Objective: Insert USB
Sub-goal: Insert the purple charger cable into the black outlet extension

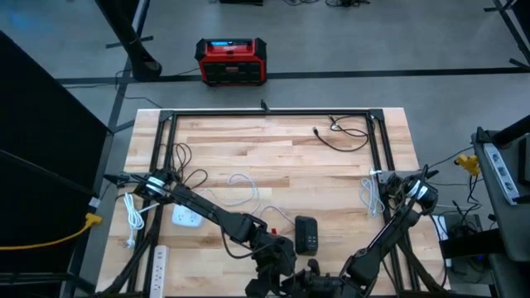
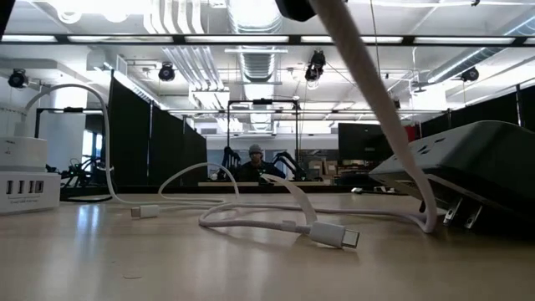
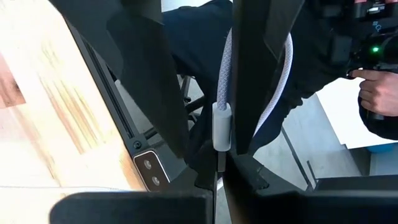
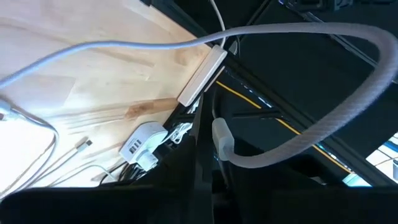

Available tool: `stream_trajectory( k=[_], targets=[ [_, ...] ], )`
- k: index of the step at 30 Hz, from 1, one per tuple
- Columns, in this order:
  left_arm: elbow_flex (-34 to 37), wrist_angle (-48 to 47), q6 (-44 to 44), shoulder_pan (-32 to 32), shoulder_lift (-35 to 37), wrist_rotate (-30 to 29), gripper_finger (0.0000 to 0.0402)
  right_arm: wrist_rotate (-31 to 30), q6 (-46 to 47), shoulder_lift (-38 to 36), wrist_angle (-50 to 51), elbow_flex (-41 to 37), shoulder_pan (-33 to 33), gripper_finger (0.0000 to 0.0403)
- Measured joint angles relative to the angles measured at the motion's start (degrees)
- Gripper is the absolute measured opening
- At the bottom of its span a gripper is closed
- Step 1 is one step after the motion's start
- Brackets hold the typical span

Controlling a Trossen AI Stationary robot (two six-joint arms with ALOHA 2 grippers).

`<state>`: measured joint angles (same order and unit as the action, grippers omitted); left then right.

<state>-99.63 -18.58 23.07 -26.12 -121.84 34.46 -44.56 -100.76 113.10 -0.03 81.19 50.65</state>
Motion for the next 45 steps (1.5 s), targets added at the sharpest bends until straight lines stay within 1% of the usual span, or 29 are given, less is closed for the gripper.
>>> stream_trajectory(
  k=[8, 11, 15, 19, 22, 26, 29, 31, 37, 40, 43, 45],
  targets=[
    [0.0, 0.0, 0.0, 0.0, 0.0, 0.2, 0.0000, 0.8, 0.2, 0.0, 0.2, 0.0, 0.3, 0.0095],
    [0.0, 0.0, 0.0, 0.0, 0.0, 0.2, 0.0000, 0.8, 0.2, 0.0, 0.2, 0.0, 0.3, 0.0093],
    [0.0, -0.1, 0.0, 0.0, -0.1, 0.2, 0.0000, 0.9, 0.2, 0.0, 0.1, 0.0, 0.3, 0.0066],
    [0.0, -0.2, 0.0, 0.0, -0.1, 0.1, 0.0001, 0.8, 0.2, 0.0, 0.0, 0.0, 0.4, 0.0016],
    [0.0, -0.3, 0.0, 0.0, -0.1, -0.3, 0.0001, 0.8, 0.7, 0.0, 0.0, 0.0, 0.4, 0.0013],
    [0.0, -0.5, 0.0, 0.0, -0.1, -3.4, 0.0001, -0.4, 3.4, 0.0, 0.2, -0.1, 0.6, 0.0013],
    [0.0, -1.1, 0.0, 0.0, -0.1, -6.2, 0.0004, -1.9, 7.8, 0.0, 0.7, -0.2, 1.2, 0.0013],
    [0.0, -2.1, 0.0, 0.0, -0.1, -7.6, 0.0012, -2.7, 12.8, 0.1, 1.6, -0.2, 1.4, 0.0013],
    [0.0, -6.9, 0.2, 0.4, -0.1, -9.6, 0.0044, -3.4, 30.0, 0.0, 6.2, -0.1, 2.7, 0.0013],
    [0.0, -9.7, 0.0, 0.4, -0.1, -10.4, 0.0054, -3.4, 35.9, 0.0, 7.2, -0.1, 3.4, 0.0013],
    [0.0, -14.6, 0.0, 0.4, 0.1, -14.7, 0.0061, -4.8, 43.7, -0.1, 8.4, 0.1, 4.2, 0.0013],
    [0.0, -17.5, 0.0, 0.4, 0.1, -18.6, 0.0063, -6.5, 51.4, -0.1, 13.5, 1.3, 4.7, 0.0013]
  ],
)
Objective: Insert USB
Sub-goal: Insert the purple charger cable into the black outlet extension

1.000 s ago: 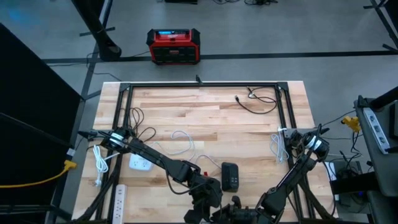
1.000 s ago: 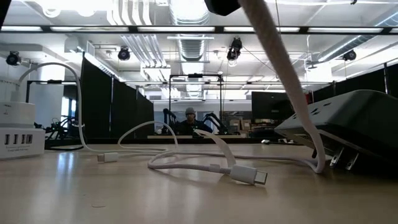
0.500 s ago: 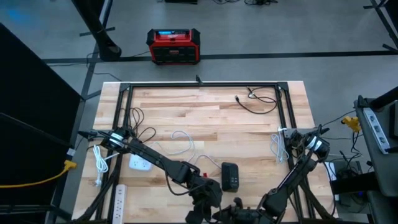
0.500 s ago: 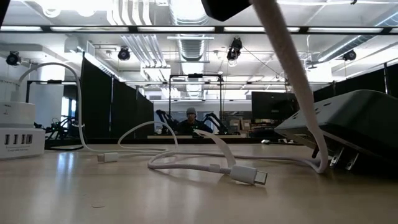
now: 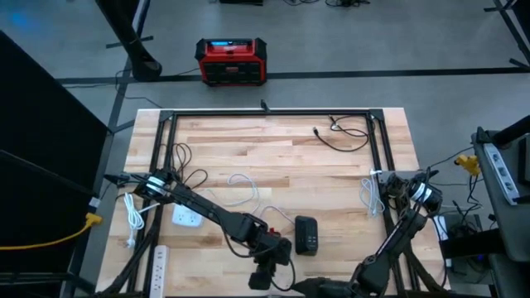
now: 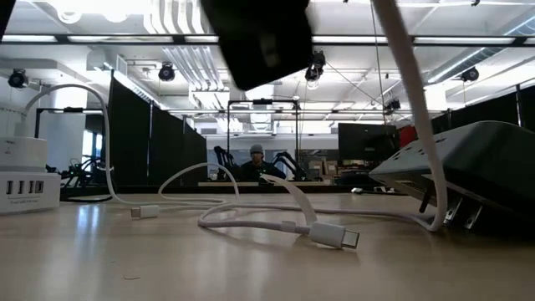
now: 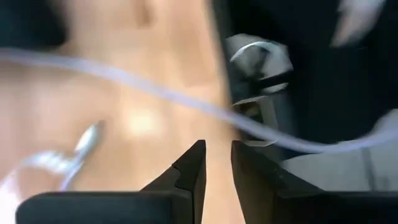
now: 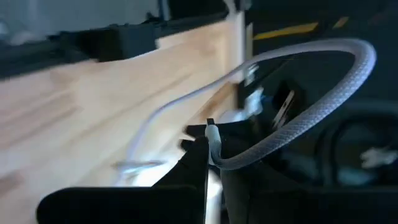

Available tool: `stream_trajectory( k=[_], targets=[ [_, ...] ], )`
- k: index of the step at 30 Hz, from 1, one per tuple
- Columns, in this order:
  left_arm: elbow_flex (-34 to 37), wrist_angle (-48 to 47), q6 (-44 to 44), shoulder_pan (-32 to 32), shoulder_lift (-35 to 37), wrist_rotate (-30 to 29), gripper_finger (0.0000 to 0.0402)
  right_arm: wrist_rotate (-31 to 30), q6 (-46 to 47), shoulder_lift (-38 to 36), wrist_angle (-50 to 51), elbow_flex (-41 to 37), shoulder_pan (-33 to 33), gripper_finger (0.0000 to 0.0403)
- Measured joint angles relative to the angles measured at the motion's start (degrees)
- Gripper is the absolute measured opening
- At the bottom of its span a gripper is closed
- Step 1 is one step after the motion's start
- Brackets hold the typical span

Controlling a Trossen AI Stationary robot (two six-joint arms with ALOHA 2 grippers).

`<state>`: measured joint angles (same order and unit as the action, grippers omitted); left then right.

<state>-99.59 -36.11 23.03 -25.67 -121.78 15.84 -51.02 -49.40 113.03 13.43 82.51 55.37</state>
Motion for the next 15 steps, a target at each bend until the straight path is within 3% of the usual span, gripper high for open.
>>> stream_trajectory(
  k=[3, 8, 12, 15],
  targets=[
    [0.0, -2.3, -0.7, 0.0, 0.0, -7.4, 0.0064, 1.2, 16.5, -0.1, 15.0, 3.9, 0.3, 0.0013],
    [0.0, -2.2, -3.8, 0.2, 0.0, -21.1, 0.0064, 9.6, 46.3, -0.7, 37.6, 7.5, -0.2, 0.0013],
    [0.0, 1.5, -6.4, 0.7, 0.0, -31.0, 0.0064, 17.1, 62.0, -3.1, 46.0, 6.6, -0.6, 0.0013],
    [0.0, 5.5, -8.6, 1.5, 0.0, -32.2, 0.0063, 20.7, 68.7, -5.7, 46.7, 4.1, -1.5, 0.0013]
  ],
)
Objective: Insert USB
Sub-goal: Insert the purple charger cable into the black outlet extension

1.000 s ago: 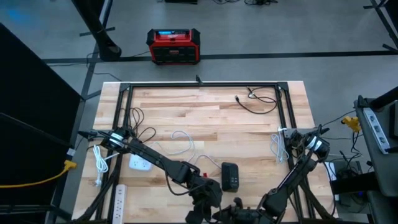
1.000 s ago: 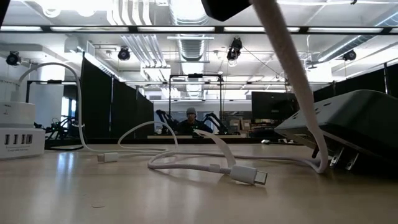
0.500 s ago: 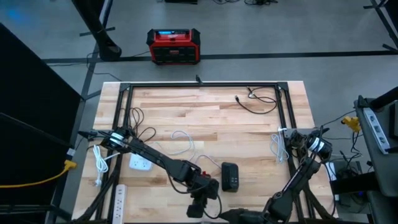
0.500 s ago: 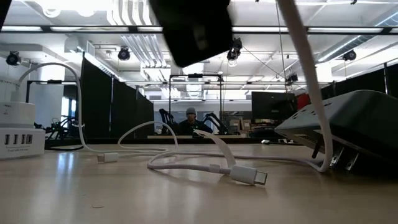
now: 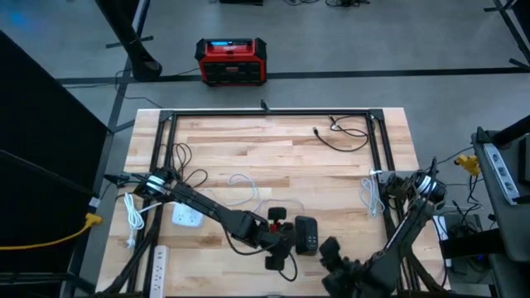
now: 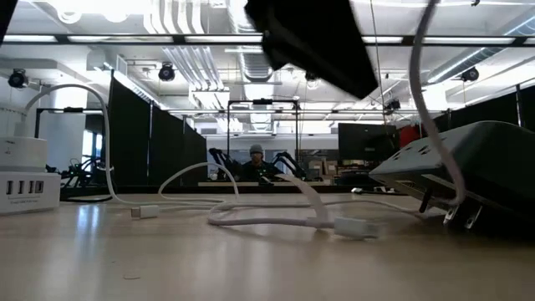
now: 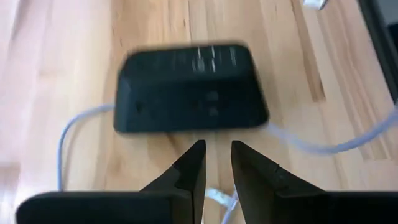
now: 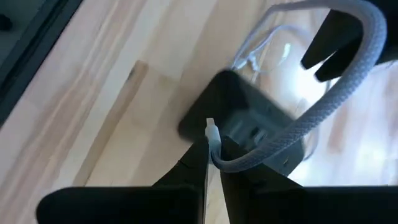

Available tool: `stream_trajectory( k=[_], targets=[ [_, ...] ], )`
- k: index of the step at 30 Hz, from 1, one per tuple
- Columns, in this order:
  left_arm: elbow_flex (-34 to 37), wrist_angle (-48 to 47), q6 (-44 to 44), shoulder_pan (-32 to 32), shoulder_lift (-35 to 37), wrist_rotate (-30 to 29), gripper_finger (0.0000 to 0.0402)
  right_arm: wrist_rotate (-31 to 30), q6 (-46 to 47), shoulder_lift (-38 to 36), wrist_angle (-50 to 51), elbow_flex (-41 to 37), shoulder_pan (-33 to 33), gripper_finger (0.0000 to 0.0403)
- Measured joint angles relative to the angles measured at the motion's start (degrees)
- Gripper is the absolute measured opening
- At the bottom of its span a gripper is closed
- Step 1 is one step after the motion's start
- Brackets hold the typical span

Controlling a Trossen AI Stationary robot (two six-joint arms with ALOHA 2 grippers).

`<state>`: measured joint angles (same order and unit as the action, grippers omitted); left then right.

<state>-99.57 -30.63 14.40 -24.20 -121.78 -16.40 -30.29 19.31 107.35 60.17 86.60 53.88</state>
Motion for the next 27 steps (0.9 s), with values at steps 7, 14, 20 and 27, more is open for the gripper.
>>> stream_trajectory(
  k=[7, 14, 20, 27],
  targets=[
    [0.0, 5.9, -4.1, 1.7, 0.0, -0.6, 0.0063, 4.3, 10.7, -8.8, -3.3, -8.6, -4.6, 0.0013],
    [0.0, 11.0, -5.0, 3.3, -0.8, -2.0, 0.0060, 13.0, 15.5, -13.6, -16.4, -16.5, -11.3, 0.0013],
    [0.0, 11.6, -4.9, 3.4, -3.6, 0.5, 0.0047, 14.4, 18.7, -12.8, -16.8, -19.7, -12.8, 0.0013],
    [0.0, 12.2, -4.8, 3.0, -5.1, 0.9, 0.0040, 14.3, 22.7, -13.2, -19.2, -23.9, -12.9, 0.0013]
  ],
)
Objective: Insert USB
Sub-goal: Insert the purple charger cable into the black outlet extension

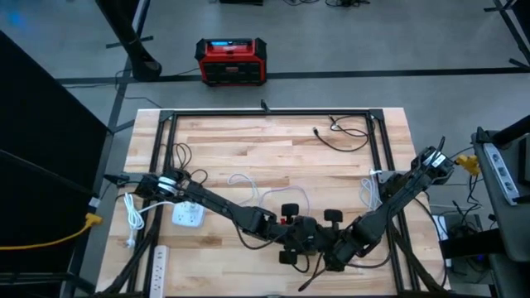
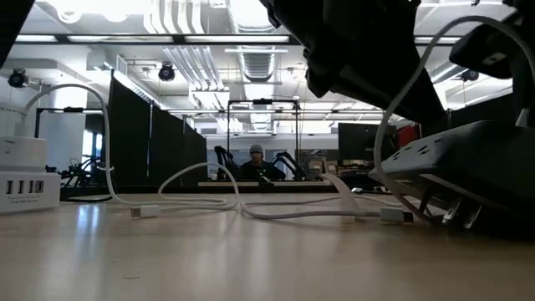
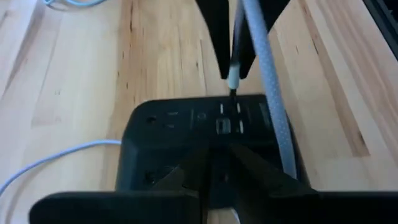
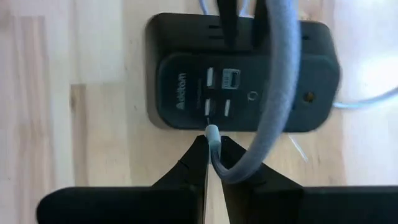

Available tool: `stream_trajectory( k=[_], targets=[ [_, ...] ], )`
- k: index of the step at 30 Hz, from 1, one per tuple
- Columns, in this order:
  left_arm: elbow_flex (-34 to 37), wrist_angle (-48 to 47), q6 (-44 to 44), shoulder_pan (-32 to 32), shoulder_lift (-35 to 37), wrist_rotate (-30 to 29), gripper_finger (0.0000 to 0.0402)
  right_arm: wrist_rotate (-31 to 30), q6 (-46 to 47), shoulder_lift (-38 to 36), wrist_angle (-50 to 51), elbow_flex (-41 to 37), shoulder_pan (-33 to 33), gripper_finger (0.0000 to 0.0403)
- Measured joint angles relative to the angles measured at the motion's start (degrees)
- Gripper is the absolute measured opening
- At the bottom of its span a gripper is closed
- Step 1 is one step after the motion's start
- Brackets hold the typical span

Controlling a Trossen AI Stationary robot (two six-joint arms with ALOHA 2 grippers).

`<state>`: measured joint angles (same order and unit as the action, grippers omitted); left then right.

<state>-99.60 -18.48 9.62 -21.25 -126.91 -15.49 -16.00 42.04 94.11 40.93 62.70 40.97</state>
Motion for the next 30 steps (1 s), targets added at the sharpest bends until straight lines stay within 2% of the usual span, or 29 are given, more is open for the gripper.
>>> stream_trajectory(
  k=[13, 30],
  targets=[
    [0.0, 0.0, 0.9, -0.2, 0.0, 0.0, 0.0041, -2.0, -0.2, -0.6, -3.0, -0.3, -0.9, 0.0013],
    [0.0, -0.3, 1.5, -1.1, 0.0, 0.0, 0.0041, -0.5, 1.9, -0.1, -6.1, -1.1, -1.4, 0.0013]
  ],
)
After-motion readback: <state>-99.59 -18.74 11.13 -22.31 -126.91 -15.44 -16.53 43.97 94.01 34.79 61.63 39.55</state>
